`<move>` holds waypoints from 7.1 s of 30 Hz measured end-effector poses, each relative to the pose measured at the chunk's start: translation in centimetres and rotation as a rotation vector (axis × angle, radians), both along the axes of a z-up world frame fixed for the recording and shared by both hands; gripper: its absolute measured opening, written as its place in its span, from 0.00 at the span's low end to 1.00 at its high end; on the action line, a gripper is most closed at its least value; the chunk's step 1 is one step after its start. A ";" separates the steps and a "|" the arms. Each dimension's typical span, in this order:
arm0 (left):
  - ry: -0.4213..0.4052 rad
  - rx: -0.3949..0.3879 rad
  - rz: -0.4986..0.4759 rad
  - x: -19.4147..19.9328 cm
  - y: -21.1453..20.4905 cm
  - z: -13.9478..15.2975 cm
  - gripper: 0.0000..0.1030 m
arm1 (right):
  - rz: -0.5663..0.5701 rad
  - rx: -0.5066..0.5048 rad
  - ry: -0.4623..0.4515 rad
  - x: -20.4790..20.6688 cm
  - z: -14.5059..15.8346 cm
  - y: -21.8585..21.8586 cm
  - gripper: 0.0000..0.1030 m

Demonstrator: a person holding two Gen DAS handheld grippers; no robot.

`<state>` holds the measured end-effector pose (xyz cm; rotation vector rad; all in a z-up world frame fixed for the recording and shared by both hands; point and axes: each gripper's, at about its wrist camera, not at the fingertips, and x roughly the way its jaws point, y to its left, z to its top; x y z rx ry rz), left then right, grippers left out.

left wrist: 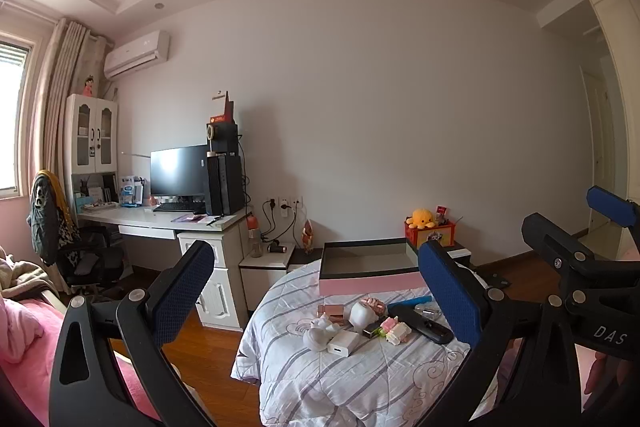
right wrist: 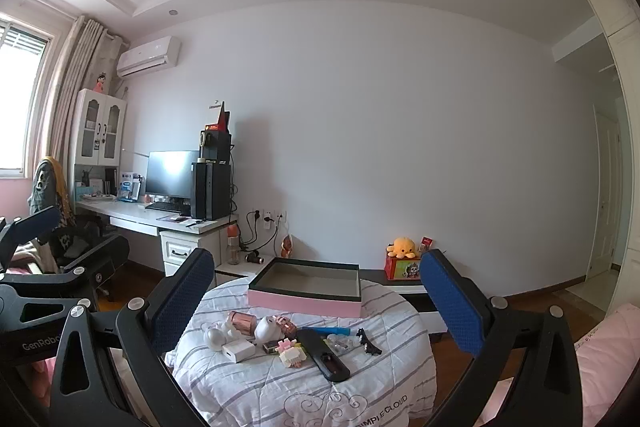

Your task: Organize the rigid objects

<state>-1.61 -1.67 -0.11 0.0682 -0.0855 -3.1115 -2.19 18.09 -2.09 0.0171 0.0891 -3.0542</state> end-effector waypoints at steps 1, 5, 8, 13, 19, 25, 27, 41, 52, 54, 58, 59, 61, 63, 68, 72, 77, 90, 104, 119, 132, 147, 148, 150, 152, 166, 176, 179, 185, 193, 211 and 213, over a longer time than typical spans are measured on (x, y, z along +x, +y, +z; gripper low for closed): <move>0.000 0.000 0.001 0.0 0.0 0.0 1.00 | -0.001 0.000 0.001 0.0 0.0 0.0 1.00; -0.001 -0.001 0.001 0.0 0.0 0.0 1.00 | 0.000 -0.001 0.001 0.1 0.1 0.0 1.00; 0.000 -0.004 0.004 0.1 0.1 0.1 1.00 | 0.001 -0.003 -0.002 0.1 0.0 -0.1 1.00; -0.003 -0.006 0.006 0.0 0.1 0.0 1.00 | -0.002 0.001 -0.004 0.3 0.0 -0.2 1.00; -0.007 -0.009 0.009 -0.2 0.2 -0.2 1.00 | -0.005 0.003 -0.012 0.3 0.1 -0.3 1.00; -0.015 -0.010 0.010 -0.4 0.2 -0.6 1.00 | -0.007 0.002 -0.024 0.2 0.1 -0.1 1.00; -0.018 -0.011 0.006 -0.5 0.2 -0.7 1.00 | -0.009 0.004 -0.026 0.2 0.1 -0.2 1.00; -0.080 -0.048 -0.021 -4.1 1.9 -2.6 1.00 | -0.024 -0.019 -0.089 -1.9 -1.3 1.0 1.00; -0.397 -0.013 -0.108 -13.7 1.6 -11.3 1.00 | -0.038 -0.018 -0.323 -9.8 -8.6 2.8 1.00; -0.456 -0.018 -0.099 -15.8 1.5 -13.4 1.00 | -0.040 -0.020 -0.383 -11.9 -10.7 3.2 1.00; -0.545 -0.022 -0.080 -19.6 1.0 -16.6 1.00 | -0.051 -0.021 -0.476 -15.2 -14.0 4.2 1.00; -0.559 -0.021 -0.069 -20.4 0.7 -17.2 1.00 | -0.052 -0.028 -0.497 -16.2 -14.9 4.6 1.00; -0.594 -0.011 -0.042 -22.5 0.2 -18.4 1.00 | -0.048 -0.035 -0.526 -17.4 -15.9 5.0 1.00; -0.617 -0.003 -0.027 -23.9 -0.2 -19.2 1.00 | -0.041 -0.038 -0.551 -18.6 -16.9 5.3 1.00; -0.648 0.035 -0.045 -25.6 -0.4 -20.8 1.00 | -0.026 -0.043 -0.606 -20.6 -18.7 5.2 1.00; -0.651 0.043 -0.075 -26.0 -0.6 -21.2 1.00 | -0.001 -0.047 -0.631 -21.3 -19.8 5.2 1.00; -0.600 0.035 -0.021 -26.2 -2.5 -20.2 1.00 | -0.005 -0.026 -0.612 -21.4 -19.2 4.7 1.00; -0.619 0.034 -0.034 -29.1 -4.3 -21.5 1.00 | 0.027 0.059 -0.576 -22.5 -18.2 -1.1 1.00; -0.641 0.104 -0.178 -31.8 -4.2 -23.2 0.55 | -0.031 0.041 -0.579 -22.9 -18.4 0.5 1.00; -0.626 0.031 -0.194 -29.8 -3.5 -22.7 0.45 | 0.096 0.126 -0.583 -25.9 -18.9 -4.0 0.69; -0.630 0.058 -0.229 -30.4 -3.9 -22.7 0.45 | 0.158 0.173 -0.645 -26.8 -19.4 -5.5 0.43; -0.562 0.059 -0.258 -29.7 -2.4 -17.8 0.45 | 0.204 0.098 -0.610 -27.1 -15.5 -2.9 0.43; -0.554 0.053 -0.263 -29.9 -2.1 -17.2 0.45 | 0.200 0.096 -0.606 -27.3 -15.1 -2.7 0.43; -0.540 0.045 -0.272 -30.3 -1.4 -16.2 0.45 | 0.188 0.089 -0.587 -28.2 -13.8 -1.8 0.43; -0.534 0.025 -0.282 -31.1 -0.4 -15.2 0.45 | 0.178 0.083 -0.576 -29.0 -12.9 -1.2 0.43; -0.578 -0.047 -0.382 -44.4 4.3 -9.9 0.45 | 0.173 0.067 -0.592 -39.9 -8.9 1.2 0.43; -0.771 -0.036 -0.308 -54.4 4.2 -14.8 0.45 | 0.177 0.102 -0.780 -50.1 -13.1 0.1 0.43; -0.827 -0.025 -0.303 -55.6 4.0 -16.4 0.45 | 0.173 0.116 -0.845 -51.9 -15.1 -0.2 0.43; -0.870 -0.023 -0.300 -55.8 4.3 -17.5 0.45 | 0.159 0.114 -0.896 -52.2 -16.8 0.2 0.43; -0.846 -0.012 -0.239 -54.6 3.3 -16.5 0.67 | 0.116 0.074 -0.876 -51.3 -16.1 1.4 0.65; -0.388 0.025 -0.108 -32.8 1.3 -5.9 1.00 | 0.104 0.024 -0.441 -31.9 -4.3 1.9 1.00; -0.357 0.044 -0.101 -30.4 1.3 -5.5 1.00 | 0.093 0.027 -0.394 -29.0 -3.7 1.7 1.00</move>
